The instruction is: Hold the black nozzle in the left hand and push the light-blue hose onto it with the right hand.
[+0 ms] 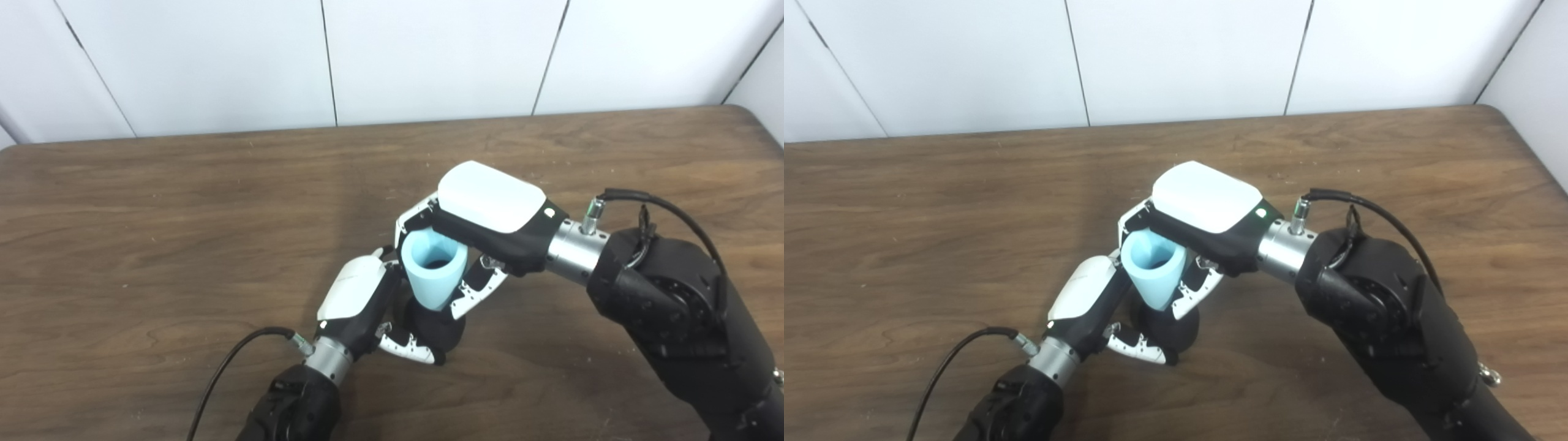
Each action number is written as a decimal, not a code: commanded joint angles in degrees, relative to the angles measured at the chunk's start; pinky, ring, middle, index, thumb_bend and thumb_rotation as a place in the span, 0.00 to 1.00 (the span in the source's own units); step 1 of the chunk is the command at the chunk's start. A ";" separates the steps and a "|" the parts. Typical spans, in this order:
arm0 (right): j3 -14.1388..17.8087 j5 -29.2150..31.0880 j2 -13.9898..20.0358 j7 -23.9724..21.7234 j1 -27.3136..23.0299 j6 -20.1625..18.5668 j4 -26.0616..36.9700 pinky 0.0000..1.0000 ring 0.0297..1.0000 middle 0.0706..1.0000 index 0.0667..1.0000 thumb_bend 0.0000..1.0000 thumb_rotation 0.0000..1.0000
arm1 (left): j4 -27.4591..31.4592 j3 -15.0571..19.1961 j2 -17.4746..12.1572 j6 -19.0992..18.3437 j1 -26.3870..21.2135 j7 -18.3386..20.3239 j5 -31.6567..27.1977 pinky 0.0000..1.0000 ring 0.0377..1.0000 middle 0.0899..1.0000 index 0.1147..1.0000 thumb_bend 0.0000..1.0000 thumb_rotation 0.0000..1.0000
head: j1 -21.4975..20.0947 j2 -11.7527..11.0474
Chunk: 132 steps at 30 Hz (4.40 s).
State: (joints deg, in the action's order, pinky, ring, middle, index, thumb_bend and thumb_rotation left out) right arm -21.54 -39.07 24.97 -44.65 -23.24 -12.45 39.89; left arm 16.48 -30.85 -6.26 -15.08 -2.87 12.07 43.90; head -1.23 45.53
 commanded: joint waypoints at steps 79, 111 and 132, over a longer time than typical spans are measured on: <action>4.26 0.75 -0.29 6.28 8.75 -2.25 0.92 0.91 0.98 0.98 0.86 0.92 0.19 | -1.09 -0.78 -0.81 -2.60 1.34 5.70 -0.53 0.97 0.65 0.47 0.39 0.52 0.00 | -0.59 1.00; 15.56 4.67 0.66 6.70 11.00 4.21 11.89 0.92 0.98 0.97 0.94 0.60 0.66 | -2.12 -0.59 -0.59 -2.15 0.92 4.95 -1.29 0.97 0.64 0.47 0.40 0.52 0.00 | -0.17 0.73; 13.77 3.46 2.51 0.00 17.31 5.83 14.36 1.00 1.00 1.00 0.99 0.69 1.00 | -1.81 -0.48 -1.01 -2.40 1.09 5.32 -1.22 0.98 0.64 0.45 0.41 0.52 0.00 | -0.37 0.94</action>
State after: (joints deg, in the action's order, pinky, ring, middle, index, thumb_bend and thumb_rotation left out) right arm -8.28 -35.69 27.14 -44.72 -5.09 -6.66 52.30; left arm 16.73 -30.25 -6.30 -15.63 -3.40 13.59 42.74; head -1.58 46.41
